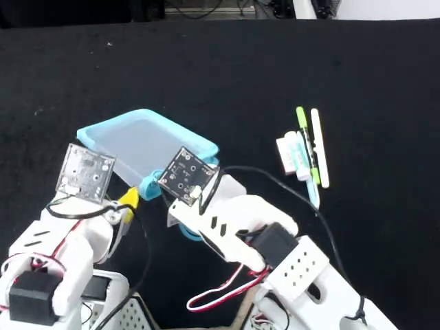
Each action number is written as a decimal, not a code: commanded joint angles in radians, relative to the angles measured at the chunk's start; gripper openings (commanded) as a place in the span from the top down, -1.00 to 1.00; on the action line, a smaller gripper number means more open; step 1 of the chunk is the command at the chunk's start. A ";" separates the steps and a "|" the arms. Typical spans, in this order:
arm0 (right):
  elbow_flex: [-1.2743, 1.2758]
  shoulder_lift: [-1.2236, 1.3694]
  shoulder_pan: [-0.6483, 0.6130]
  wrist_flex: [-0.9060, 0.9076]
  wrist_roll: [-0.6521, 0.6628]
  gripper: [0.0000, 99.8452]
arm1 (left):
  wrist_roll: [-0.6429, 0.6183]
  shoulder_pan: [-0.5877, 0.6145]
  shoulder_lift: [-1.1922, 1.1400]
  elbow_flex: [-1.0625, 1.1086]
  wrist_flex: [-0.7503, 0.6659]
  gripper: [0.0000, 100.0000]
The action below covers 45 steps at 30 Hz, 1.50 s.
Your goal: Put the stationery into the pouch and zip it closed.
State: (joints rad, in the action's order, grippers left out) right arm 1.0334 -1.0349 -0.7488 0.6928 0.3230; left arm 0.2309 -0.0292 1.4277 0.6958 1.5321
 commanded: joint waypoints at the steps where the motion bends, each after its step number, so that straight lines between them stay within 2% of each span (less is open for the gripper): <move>1: -0.021 -0.038 0.020 -0.032 -0.002 0.98 | -0.012 -0.070 -0.017 -0.065 0.029 0.63; 5: -0.022 -0.038 0.020 -0.032 -0.002 0.98 | -0.014 -0.196 -0.015 -0.019 0.020 0.63; 13: -0.018 -0.038 0.020 -0.032 -0.002 0.98 | -0.008 -0.200 -0.017 0.102 -0.097 0.63; 20: -0.016 -0.038 0.020 -0.032 -0.002 0.98 | -0.006 -0.096 -0.017 0.134 -0.176 0.63; 31: -0.013 -0.038 0.021 -0.026 -0.002 0.98 | -0.008 -0.082 -0.009 0.186 -0.222 0.65; 33: -0.005 -0.038 0.026 -0.026 0.002 0.98 | -0.011 -0.082 -0.008 0.173 -0.222 0.73; 36: 0.015 -0.038 0.026 -0.026 0.005 0.98 | -0.006 -0.082 -0.008 0.142 -0.224 0.96; 38: 0.028 -0.038 0.028 -0.025 0.005 0.98 | -0.012 -0.082 -0.008 0.136 -0.224 0.91; 41: 0.035 -0.038 0.078 -0.025 0.005 0.98 | -0.011 -0.071 -0.008 0.131 -0.224 0.93; 45: 0.038 -0.056 0.207 -0.025 0.005 0.98 | -0.012 0.047 -0.011 0.122 -0.253 0.94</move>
State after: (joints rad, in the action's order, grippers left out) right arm 1.0764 -1.0349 -0.6475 0.6912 0.3230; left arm 0.2232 -0.0660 1.4139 0.8922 1.3142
